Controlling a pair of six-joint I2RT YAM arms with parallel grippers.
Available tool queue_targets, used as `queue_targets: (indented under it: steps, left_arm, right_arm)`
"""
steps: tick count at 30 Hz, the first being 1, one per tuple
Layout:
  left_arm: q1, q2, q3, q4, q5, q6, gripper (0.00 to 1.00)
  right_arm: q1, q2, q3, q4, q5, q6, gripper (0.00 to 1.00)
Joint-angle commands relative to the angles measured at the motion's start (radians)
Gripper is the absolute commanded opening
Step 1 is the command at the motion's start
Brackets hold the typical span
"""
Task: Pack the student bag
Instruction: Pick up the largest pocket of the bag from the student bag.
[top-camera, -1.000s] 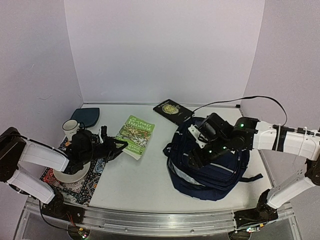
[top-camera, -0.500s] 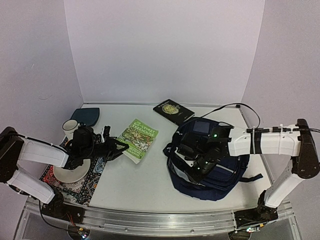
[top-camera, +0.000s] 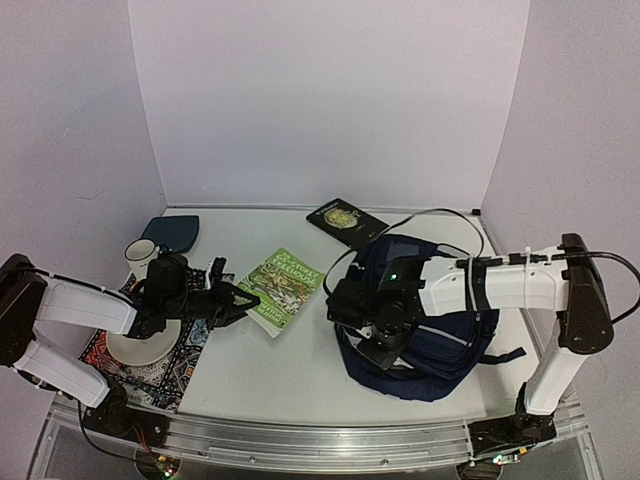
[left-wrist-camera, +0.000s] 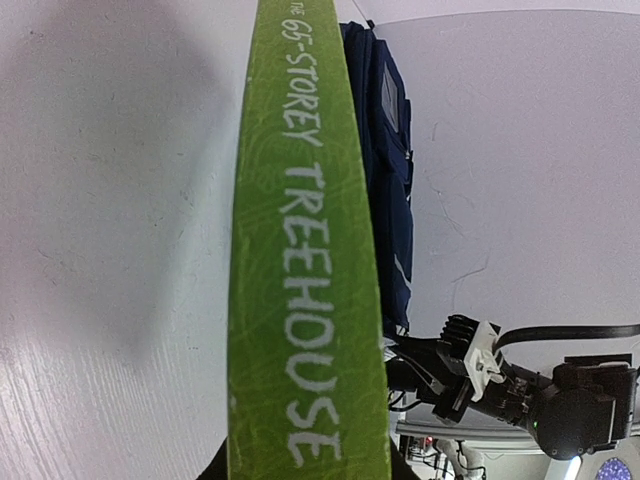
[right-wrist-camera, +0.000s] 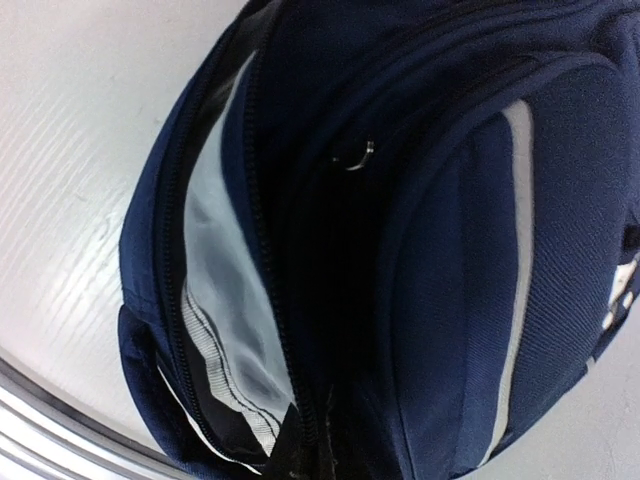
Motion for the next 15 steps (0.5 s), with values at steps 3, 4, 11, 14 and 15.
queue_targets:
  steps: [3, 4, 11, 14, 15]
  left_arm:
    - [-0.006, -0.054, 0.041, 0.106, 0.136, -0.006, 0.0]
    - [-0.008, -0.058, 0.04, 0.105, 0.147, -0.007, 0.0]
    - [-0.031, -0.081, 0.038, 0.106, 0.228, -0.032, 0.0]
    - [-0.046, -0.094, 0.041, 0.106, 0.251, -0.043, 0.0]
    - [-0.049, -0.097, 0.042, 0.106, 0.259, -0.045, 0.0]
  right_arm:
    - [0.049, 0.047, 0.203, -0.251, 0.526, 0.036, 0.0]
    - [0.051, 0.051, 0.23, -0.262, 0.581, 0.036, 0.0]
    - [0.053, 0.099, 0.392, -0.27, 0.882, -0.023, 0.0]
    - [0.053, 0.129, 0.458, -0.27, 0.994, -0.036, 0.0]
    - [0.053, 0.138, 0.479, -0.27, 1.012, -0.038, 0.0]
